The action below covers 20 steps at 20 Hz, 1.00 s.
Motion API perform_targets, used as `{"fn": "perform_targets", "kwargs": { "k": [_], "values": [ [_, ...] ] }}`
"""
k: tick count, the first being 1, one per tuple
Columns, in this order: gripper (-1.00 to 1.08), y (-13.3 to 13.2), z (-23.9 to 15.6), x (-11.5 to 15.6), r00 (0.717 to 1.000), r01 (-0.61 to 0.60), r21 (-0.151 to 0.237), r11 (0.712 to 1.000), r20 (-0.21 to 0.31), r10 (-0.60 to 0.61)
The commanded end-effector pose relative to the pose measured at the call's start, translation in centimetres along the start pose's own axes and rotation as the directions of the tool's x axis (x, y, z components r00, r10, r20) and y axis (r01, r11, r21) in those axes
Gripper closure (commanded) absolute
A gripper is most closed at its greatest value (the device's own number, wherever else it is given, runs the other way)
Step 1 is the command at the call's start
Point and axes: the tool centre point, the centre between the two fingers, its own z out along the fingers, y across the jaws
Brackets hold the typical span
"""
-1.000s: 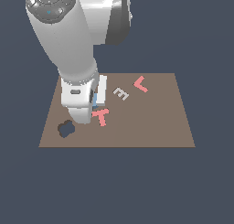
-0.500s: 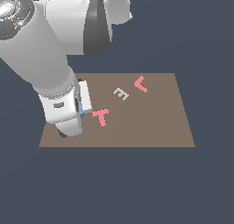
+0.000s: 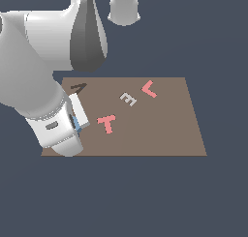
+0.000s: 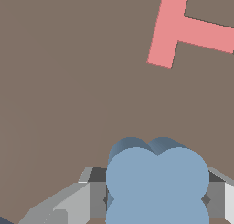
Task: Insert a designated object into the corresponding slot on a board.
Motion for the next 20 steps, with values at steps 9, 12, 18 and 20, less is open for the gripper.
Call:
{"fn": "perform_targets", "kwargs": {
  "k": [9,12,18,20],
  "values": [
    [1.08,1.5,-0.1,-1.7,0.993,0.116,0.000,0.993,0.000,-0.116],
    [1.08,1.7,-0.1,-1.8,0.992,0.126,0.000,0.992,0.000,-0.126],
    [1.08,1.7,0.3,-1.8,0.992,0.126,0.000,0.992,0.000,-0.126],
    [1.08,1.8,0.8,-1.8,0.992,0.128,0.000,0.992,0.000,-0.128]
  ]
}}
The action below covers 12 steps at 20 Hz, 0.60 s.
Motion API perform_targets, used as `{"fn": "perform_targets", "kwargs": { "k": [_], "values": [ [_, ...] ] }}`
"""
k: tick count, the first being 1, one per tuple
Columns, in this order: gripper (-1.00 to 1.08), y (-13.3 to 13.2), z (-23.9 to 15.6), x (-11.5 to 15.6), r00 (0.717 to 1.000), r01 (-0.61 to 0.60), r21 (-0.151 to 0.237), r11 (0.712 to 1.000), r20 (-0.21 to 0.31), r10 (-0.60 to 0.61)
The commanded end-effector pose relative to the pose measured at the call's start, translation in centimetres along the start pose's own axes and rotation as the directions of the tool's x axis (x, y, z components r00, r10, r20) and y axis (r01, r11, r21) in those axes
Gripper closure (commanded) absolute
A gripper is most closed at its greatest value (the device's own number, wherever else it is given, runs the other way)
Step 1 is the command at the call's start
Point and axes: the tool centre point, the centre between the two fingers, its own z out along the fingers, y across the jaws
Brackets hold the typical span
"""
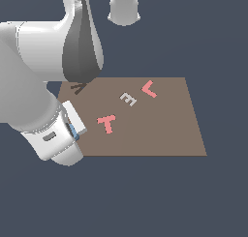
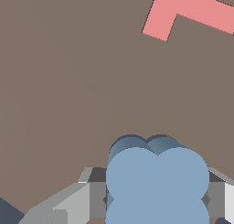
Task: Insert a designated object into the corresponding slot on a board.
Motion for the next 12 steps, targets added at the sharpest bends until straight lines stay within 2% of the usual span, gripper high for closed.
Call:
{"fn": "perform_targets", "kwargs": {
  "k": [1,2,3,12],
  "values": [
    [1.08,0.05,0.43,0.01,1.000,0.002,0.000,1.000,0.000,-0.002],
    [1.08,0.05,0.47,0.00,1.000,0.002,0.000,1.000,0.000,-0.002],
    [-0.92,0.05,0.47,0.00,1.000,0.002,0.000,1.000,0.000,-0.002],
    [-0.92,0.05,0.47,0.00,1.000,0.002,0.000,1.000,0.000,-0.002]
  ]
}}
